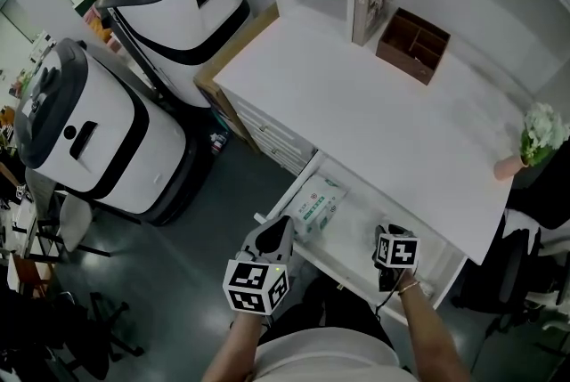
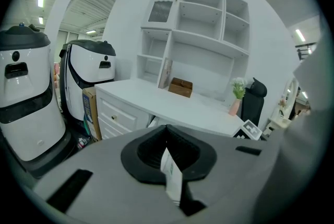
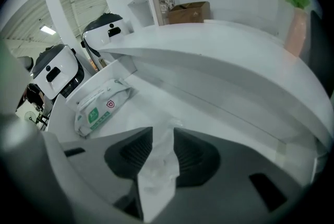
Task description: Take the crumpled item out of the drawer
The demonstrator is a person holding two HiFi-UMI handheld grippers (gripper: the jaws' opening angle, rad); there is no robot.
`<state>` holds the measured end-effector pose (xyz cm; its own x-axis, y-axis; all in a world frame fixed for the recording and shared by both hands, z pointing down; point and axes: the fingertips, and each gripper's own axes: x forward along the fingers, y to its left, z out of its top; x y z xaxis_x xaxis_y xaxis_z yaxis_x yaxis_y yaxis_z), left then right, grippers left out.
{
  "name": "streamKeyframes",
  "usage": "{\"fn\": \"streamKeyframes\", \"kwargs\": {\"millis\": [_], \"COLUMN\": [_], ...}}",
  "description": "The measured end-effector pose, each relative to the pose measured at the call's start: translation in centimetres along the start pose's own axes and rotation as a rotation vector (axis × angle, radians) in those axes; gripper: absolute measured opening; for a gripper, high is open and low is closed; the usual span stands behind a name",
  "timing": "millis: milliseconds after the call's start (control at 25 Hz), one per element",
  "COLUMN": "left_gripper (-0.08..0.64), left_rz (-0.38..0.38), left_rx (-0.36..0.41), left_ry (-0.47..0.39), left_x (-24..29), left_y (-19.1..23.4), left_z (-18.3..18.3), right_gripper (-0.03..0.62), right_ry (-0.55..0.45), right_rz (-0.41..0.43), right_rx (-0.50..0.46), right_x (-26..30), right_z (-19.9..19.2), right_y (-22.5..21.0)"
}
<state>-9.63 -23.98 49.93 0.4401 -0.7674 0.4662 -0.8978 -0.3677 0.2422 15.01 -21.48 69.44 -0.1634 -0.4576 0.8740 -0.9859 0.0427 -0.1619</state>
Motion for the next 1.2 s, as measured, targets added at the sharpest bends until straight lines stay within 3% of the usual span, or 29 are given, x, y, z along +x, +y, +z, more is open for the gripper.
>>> {"fn": "streamKeyframes", "kwargs": {"millis": [920,1200], "left_gripper": [-0.006,-0.006], "left_rz": [-0.009,-0.011], "left_rx": [-0.005,-0.001], "left_ry": [0.045,0.048], "left_x": [2.2,2.0], "left_y": [-0.7,-1.0], "left_z": [-0.6,-0.8], "right_gripper": [0.112,0.078], "right_ry": [0.066,0.061], "right_rz": [-0.087,-0.113], "right_rx": [-0.195,-0.24], "right_x": [2.4,2.1], "right_z": [-0.9,-0.5], "right_y": [-0.3,-0.3]}}
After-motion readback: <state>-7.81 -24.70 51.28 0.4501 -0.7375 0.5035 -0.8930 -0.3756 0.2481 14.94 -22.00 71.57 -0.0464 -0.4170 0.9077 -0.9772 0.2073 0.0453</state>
